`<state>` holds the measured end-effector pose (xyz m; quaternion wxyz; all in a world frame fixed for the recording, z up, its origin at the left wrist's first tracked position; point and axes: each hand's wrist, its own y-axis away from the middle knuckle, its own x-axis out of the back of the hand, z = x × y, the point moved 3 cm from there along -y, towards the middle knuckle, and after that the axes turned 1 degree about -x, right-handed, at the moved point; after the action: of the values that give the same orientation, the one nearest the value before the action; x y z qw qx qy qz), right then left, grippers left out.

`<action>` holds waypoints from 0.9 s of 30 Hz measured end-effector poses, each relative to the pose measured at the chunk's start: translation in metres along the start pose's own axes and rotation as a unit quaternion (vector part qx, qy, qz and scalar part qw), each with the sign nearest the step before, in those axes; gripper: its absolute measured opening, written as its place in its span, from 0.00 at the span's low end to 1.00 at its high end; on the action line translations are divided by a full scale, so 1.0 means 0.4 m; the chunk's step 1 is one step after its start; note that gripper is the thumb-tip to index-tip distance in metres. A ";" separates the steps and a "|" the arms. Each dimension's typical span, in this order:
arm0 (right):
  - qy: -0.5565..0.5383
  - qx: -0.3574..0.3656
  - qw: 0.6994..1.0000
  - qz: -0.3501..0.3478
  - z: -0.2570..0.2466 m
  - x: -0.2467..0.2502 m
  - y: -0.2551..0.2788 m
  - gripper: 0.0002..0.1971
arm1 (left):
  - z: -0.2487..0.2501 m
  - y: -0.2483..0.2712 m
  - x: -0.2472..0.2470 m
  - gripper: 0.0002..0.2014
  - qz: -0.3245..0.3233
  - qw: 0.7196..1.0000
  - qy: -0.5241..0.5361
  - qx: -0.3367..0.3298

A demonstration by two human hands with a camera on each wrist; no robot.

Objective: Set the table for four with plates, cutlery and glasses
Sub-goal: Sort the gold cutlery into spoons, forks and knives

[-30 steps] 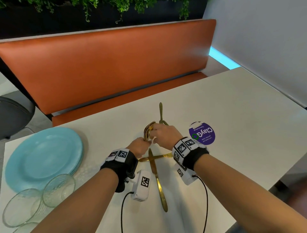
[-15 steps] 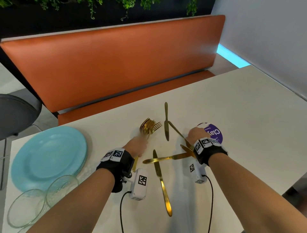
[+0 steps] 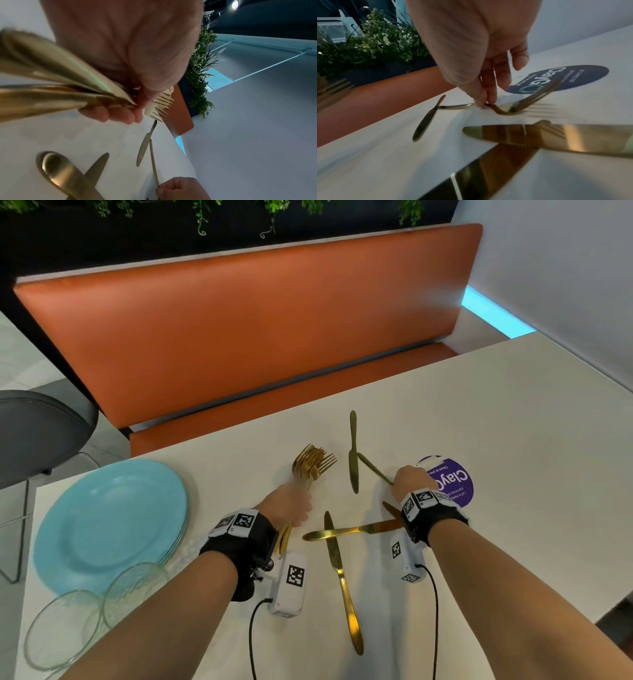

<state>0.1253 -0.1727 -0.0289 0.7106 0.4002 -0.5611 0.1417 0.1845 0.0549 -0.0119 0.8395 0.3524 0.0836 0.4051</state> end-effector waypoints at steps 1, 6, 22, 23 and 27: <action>-0.006 -0.002 1.000 -0.007 0.005 0.002 -0.001 0.13 | 0.000 -0.001 0.000 0.06 0.003 1.000 0.007 0.002; 0.058 0.029 0.998 0.006 0.026 0.040 0.005 0.14 | 0.005 -0.001 -0.007 0.06 0.010 0.999 0.036 -0.003; 0.236 0.531 0.794 0.177 -0.196 0.119 0.254 0.10 | 0.022 0.055 -0.039 0.11 -0.047 0.998 -0.022 -0.024; 0.232 0.531 0.797 0.173 -0.208 0.118 0.265 0.09 | 0.015 0.062 -0.043 0.10 -0.050 0.998 -0.029 -0.030; 0.227 0.529 0.804 0.147 -0.215 0.098 0.283 0.08 | -0.016 0.094 -0.058 0.11 -0.073 0.997 0.022 -0.023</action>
<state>0.1235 -0.0474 0.0486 0.4661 0.5834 -0.2741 0.6060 0.1433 0.0570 0.0048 0.8725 0.3172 0.1186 0.3521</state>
